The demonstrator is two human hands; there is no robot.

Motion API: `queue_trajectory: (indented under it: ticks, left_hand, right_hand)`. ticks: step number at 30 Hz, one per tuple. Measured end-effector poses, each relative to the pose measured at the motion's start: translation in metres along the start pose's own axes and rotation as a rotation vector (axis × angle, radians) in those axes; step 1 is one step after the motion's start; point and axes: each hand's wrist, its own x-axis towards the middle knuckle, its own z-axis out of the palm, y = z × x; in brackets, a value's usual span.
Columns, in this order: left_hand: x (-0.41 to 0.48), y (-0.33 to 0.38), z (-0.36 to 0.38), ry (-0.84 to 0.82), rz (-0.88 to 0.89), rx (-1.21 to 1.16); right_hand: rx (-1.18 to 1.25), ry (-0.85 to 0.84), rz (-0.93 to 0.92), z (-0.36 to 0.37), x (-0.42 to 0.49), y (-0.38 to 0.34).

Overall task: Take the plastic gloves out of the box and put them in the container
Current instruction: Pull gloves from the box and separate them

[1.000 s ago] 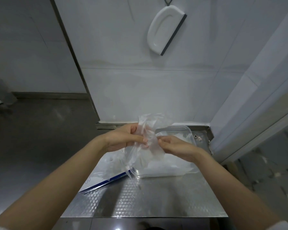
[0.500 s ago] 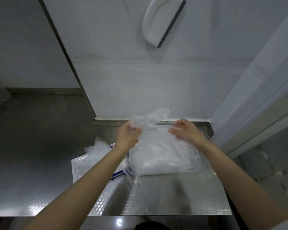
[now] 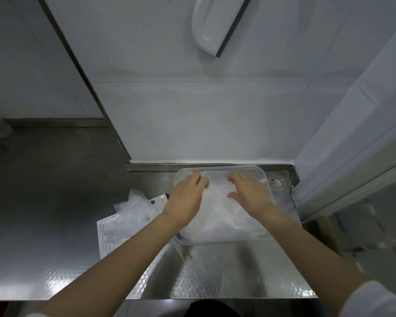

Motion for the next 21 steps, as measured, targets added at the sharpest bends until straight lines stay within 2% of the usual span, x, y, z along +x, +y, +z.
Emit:
queue_trajectory:
  ticks: [2, 5, 6, 8, 10, 12, 16, 21]
  left_hand:
    - [0.001, 0.002, 0.011, -0.119, 0.042, 0.084]
    - [0.003, 0.0, 0.026, -0.286, 0.042, 0.237]
    - [0.004, 0.0, 0.029, -0.321, 0.05, 0.272]
    - [0.006, 0.001, 0.034, -0.371, 0.081, 0.327]
    - [0.008, 0.003, 0.038, -0.45, 0.094, 0.373]
    - [0.01, 0.002, 0.045, -0.56, 0.086, 0.408]
    - [0.01, -0.002, 0.06, -0.703, 0.035, 0.355]
    - [0.015, -0.001, 0.047, -0.779, 0.069, 0.319]
  right_hand:
    - [-0.055, 0.08, -0.061, 0.003, -0.001, -0.001]
    - [-0.021, 0.271, -0.272, 0.008, -0.006, -0.011]
    - [-0.016, 0.276, -0.327, 0.01, -0.009, -0.016]
    - [0.012, 0.118, -0.313, 0.017, -0.01, -0.022]
    - [-0.025, -0.112, -0.19, 0.027, -0.006, -0.019]
    - [-0.059, -0.269, -0.105, 0.033, -0.001, -0.011]
    - [-0.079, -0.373, -0.037, 0.037, 0.0, 0.007]
    - [-0.089, -0.44, -0.014, 0.03, 0.002, 0.008]
